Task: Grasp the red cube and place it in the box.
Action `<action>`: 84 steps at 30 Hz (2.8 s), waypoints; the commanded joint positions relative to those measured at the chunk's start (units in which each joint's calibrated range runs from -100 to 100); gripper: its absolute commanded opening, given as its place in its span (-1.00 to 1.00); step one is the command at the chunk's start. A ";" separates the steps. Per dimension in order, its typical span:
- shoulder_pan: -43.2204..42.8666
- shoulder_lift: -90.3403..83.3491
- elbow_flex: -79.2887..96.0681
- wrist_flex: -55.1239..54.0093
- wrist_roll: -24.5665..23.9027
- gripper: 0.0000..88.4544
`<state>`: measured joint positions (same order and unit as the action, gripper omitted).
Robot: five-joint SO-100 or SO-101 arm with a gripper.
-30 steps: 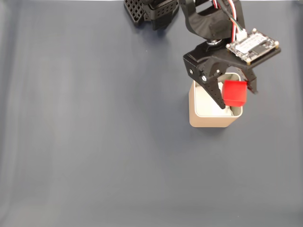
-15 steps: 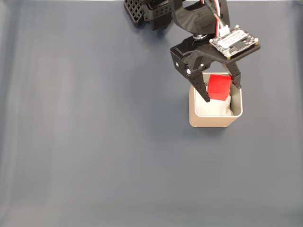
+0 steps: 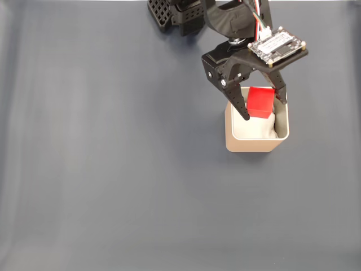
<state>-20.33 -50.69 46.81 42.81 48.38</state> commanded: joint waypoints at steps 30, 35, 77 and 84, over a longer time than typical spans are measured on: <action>2.40 -2.32 0.41 -0.34 1.71 -0.01; 2.40 -2.40 0.95 -0.83 1.90 0.03; 8.44 -4.83 2.05 -1.74 -0.63 -1.00; 15.40 -6.73 5.42 -1.98 -0.88 -1.00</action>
<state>-7.63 -54.88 51.37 42.00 47.64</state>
